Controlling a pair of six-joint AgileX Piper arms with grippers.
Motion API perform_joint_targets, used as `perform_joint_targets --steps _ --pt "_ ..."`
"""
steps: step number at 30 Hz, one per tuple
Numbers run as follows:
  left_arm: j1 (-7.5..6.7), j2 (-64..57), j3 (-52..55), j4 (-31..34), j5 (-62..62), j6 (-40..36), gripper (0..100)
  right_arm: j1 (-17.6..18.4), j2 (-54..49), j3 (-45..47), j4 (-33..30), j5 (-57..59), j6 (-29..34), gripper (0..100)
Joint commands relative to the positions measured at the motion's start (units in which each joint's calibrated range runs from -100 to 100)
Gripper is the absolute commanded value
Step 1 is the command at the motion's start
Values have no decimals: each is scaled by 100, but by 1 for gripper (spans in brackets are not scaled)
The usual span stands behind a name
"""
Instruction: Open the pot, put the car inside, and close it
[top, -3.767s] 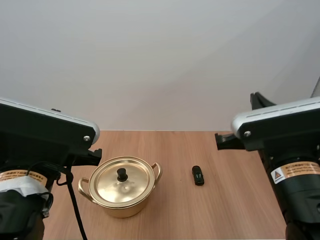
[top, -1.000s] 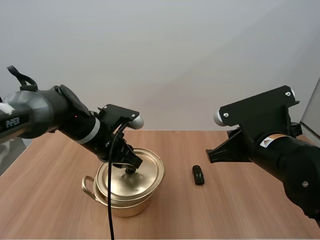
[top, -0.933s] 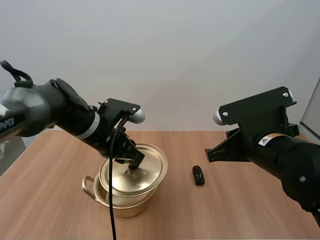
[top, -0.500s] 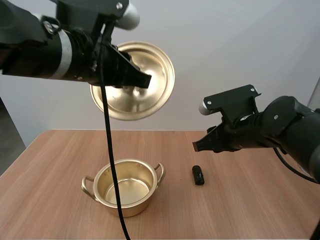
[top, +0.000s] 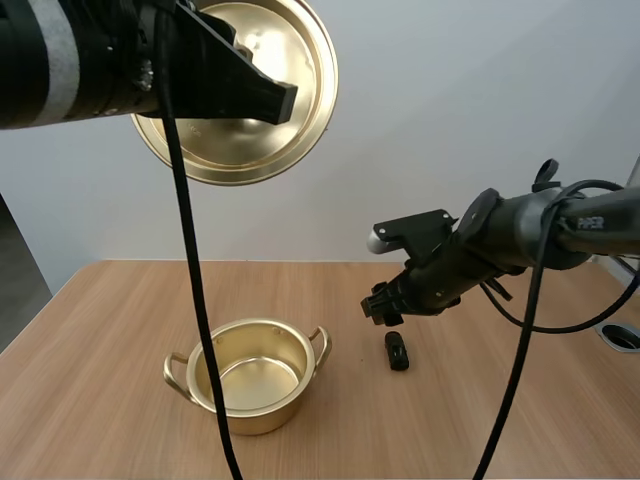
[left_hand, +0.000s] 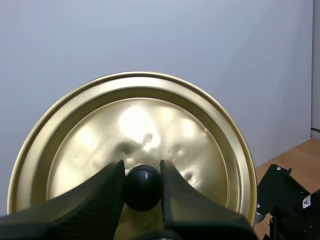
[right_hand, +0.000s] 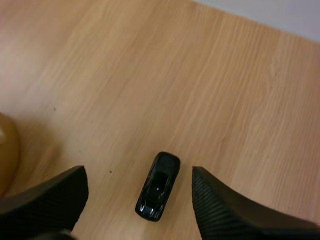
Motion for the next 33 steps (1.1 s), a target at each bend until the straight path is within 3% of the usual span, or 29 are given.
perform_joint_targets --steps 1,14,18,20,22,23,24,29,33 --pt "2 0 -3 -4 -4 -4 0 2 368 -6 -26 -124 -33 93" --pt "2 0 -3 -4 -4 -4 0 2 1101 -10 -62 -677 -177 92" --pt "2 0 -3 -4 -4 -4 0 2 1429 -23 -62 -677 -187 87" --pt "2 0 -3 9 -4 -5 0 2 1593 -23 -62 -677 -209 75" --pt "2 0 -3 9 -4 -5 0 2 1725 -23 -62 -616 -260 51" --pt "2 0 -3 9 -4 -5 0 2 1758 -23 -62 -616 -260 31" --pt "2 0 -3 9 13 -5 0 2 1797 -23 -62 -616 -292 1" --pt "2 0 -3 9 31 -5 0 2 1666 -140 -27 -595 -406 0" --pt "2 0 -3 55 66 -5 0 2 922 -264 51 -373 -406 0"
